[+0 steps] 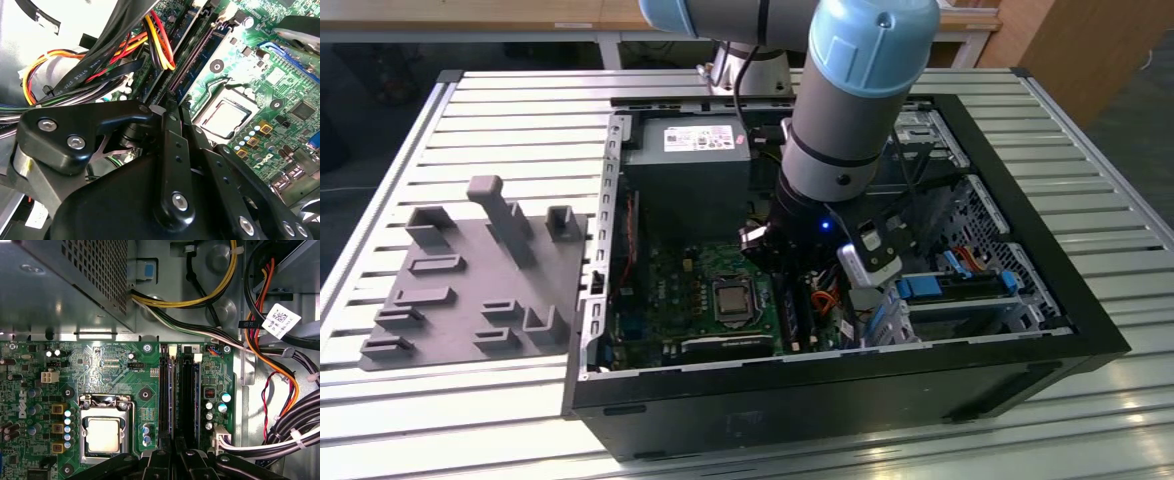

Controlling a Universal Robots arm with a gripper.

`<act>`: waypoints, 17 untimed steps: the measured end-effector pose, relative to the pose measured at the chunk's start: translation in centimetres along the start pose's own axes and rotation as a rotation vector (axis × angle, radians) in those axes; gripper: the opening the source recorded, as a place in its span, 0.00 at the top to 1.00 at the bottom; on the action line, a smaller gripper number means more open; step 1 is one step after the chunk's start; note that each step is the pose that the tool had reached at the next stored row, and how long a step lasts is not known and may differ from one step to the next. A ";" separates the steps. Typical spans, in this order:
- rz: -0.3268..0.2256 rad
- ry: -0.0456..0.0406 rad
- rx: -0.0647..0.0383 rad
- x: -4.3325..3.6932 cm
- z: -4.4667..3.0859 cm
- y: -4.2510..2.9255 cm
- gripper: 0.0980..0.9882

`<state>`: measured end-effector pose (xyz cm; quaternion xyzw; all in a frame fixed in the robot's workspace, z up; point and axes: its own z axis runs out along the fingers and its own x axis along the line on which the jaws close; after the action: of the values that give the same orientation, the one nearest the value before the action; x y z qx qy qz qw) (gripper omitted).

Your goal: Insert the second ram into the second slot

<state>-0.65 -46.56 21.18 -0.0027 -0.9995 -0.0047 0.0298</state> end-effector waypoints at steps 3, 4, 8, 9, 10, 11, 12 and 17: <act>0.000 0.0000 0.000 0.00 0.00 -0.04 0.96; 0.000 0.0000 0.000 0.00 -0.01 -0.04 0.96; -0.001 0.0000 0.000 0.02 -0.31 -0.04 0.96; -0.001 -0.0001 0.001 0.03 -0.40 -0.05 0.96; -0.001 0.0001 0.001 0.03 -0.44 -0.05 0.96; -0.001 0.0000 0.000 0.03 -0.43 -0.05 0.96; -0.001 0.0000 0.000 0.02 -0.43 -0.04 0.96; -0.001 0.0001 0.000 0.02 -0.37 -0.04 0.96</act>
<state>-0.65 -46.60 21.55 -0.0023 -0.9995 -0.0047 0.0299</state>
